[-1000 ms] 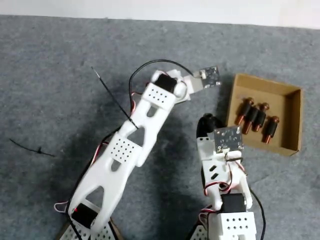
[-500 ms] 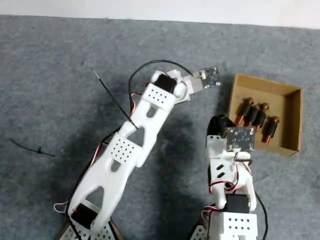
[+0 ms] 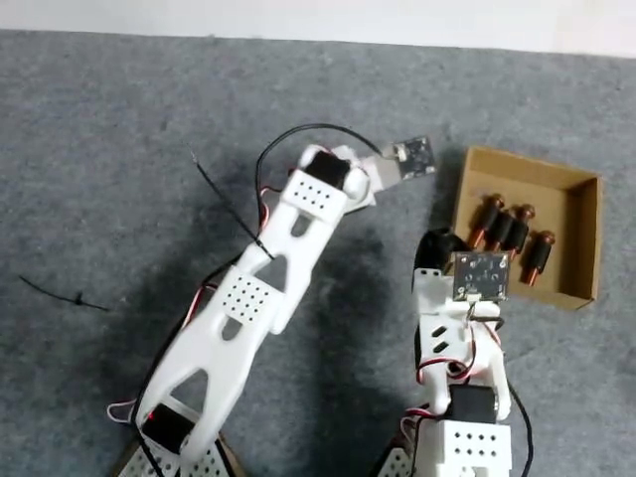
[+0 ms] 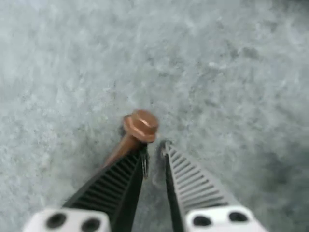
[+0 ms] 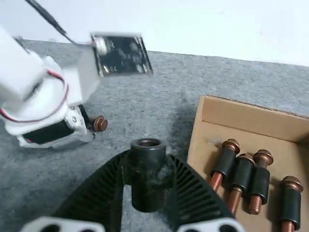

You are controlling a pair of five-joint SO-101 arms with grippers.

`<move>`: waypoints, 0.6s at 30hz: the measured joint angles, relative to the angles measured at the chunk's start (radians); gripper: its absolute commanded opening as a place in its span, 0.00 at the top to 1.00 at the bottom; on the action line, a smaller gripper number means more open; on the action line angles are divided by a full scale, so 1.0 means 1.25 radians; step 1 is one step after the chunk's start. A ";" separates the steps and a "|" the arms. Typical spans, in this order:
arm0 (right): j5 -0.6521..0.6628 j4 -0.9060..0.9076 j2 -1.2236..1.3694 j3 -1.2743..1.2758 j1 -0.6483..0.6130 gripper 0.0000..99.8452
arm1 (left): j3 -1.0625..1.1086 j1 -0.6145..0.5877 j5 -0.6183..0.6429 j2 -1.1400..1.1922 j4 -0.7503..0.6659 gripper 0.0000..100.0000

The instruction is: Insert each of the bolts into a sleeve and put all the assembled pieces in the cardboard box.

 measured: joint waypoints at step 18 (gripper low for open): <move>0.000 0.000 0.001 0.000 0.001 0.99 | -0.036 -0.005 -0.063 0.053 0.021 0.94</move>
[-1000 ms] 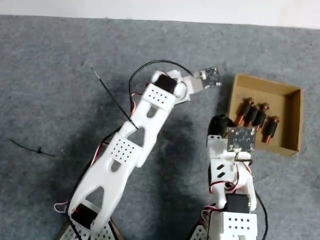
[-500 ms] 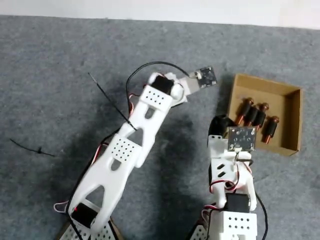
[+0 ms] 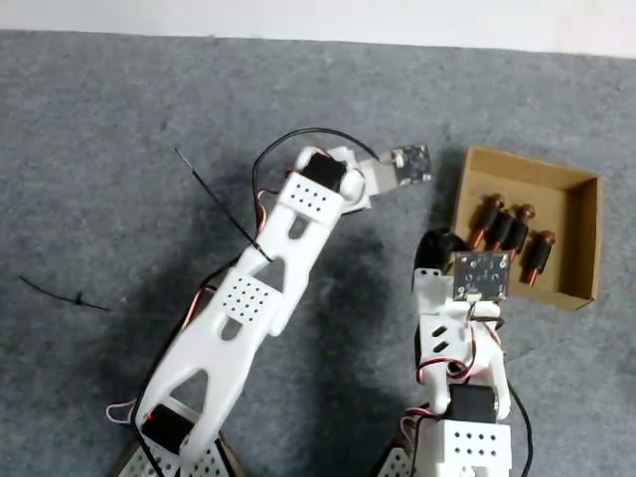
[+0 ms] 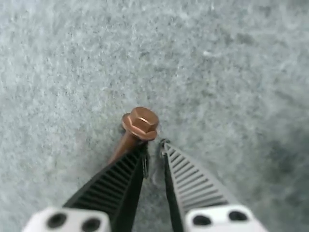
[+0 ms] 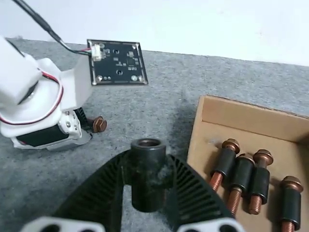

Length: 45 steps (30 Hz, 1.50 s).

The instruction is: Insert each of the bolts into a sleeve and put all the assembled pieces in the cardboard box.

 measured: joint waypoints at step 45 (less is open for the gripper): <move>0.000 0.000 0.000 0.000 0.000 0.99 | 0.102 0.010 0.098 -0.077 -0.128 0.78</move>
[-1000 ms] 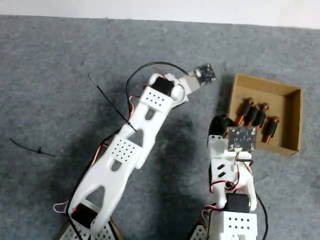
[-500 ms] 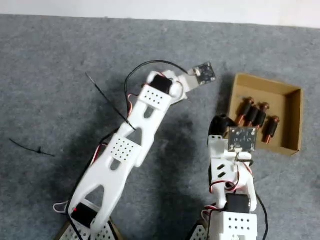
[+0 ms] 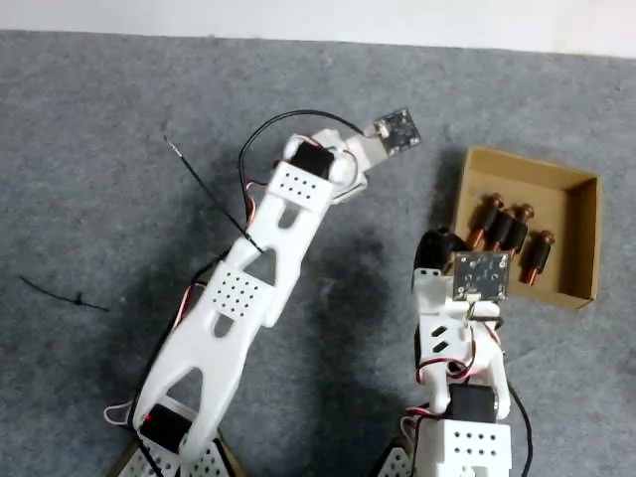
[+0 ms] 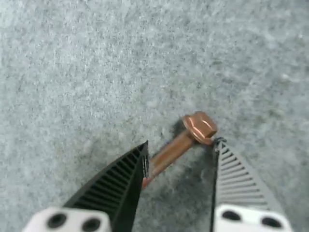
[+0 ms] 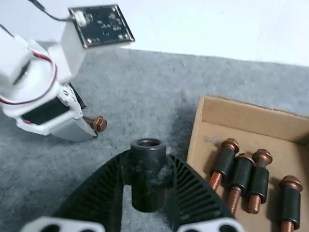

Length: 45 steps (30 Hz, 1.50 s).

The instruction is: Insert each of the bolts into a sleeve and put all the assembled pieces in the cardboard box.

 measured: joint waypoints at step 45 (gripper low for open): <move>0.000 0.000 0.000 0.000 -0.001 0.99 | 0.004 0.037 -0.342 -0.002 0.242 0.81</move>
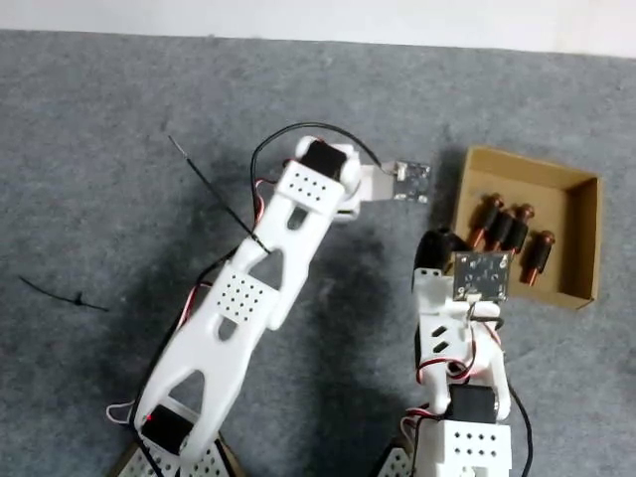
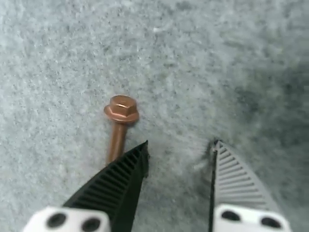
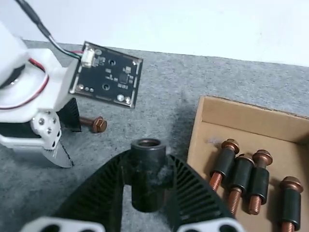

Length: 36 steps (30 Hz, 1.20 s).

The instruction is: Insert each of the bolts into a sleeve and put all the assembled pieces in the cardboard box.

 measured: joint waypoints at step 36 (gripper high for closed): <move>0.000 0.000 0.000 0.000 0.000 0.99 | 1.315 -0.166 0.523 -1.458 -0.070 0.99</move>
